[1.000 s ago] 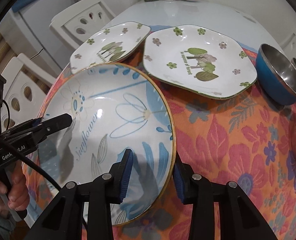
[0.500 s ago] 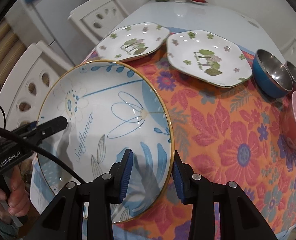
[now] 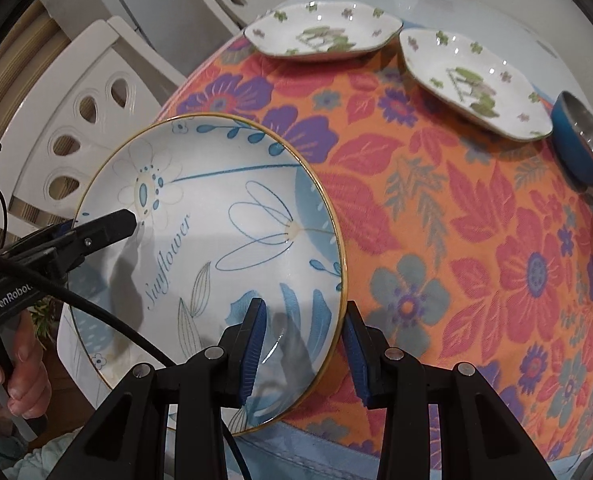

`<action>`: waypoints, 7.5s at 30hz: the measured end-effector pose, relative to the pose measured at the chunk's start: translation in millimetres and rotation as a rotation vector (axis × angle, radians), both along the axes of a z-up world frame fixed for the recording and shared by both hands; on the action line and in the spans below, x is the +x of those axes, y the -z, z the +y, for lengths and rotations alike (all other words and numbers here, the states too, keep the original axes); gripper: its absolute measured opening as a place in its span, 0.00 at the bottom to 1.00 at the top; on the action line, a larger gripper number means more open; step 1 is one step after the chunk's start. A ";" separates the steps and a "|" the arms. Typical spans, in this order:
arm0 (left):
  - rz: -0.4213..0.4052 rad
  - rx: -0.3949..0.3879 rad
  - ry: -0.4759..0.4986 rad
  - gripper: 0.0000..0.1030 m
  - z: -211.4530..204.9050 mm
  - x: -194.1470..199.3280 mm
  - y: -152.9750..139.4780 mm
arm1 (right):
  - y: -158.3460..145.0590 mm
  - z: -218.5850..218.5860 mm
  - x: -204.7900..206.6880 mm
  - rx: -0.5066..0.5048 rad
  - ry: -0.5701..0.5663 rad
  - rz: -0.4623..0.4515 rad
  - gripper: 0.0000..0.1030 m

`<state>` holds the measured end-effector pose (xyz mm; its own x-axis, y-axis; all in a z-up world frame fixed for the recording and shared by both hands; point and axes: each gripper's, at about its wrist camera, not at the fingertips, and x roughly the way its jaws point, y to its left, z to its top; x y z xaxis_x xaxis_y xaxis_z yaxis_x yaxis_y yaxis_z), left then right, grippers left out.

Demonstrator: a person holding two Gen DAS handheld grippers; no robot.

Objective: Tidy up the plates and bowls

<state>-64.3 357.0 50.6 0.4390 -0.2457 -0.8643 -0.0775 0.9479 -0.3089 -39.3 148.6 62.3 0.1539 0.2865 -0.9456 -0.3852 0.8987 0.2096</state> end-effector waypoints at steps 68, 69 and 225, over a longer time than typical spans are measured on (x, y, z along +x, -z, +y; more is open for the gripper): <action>-0.424 0.038 0.107 0.59 -47.7 49.9 -143.8 | -151.2 -33.9 33.3 0.039 0.221 -0.378 0.71; -0.421 0.042 0.109 0.59 -46.7 53.2 -142.4 | -150.3 -32.2 36.1 0.039 0.219 -0.375 0.71; -0.242 -0.009 0.067 0.39 -15.6 20.4 -92.9 | -42.6 -23.9 -23.9 0.020 0.057 -0.068 0.42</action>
<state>-43.8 341.4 143.5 0.6149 -0.2890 -0.7337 0.0630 0.9455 -0.3196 -63.2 124.7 105.0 0.2337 0.2939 -0.9268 -0.3476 0.9155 0.2027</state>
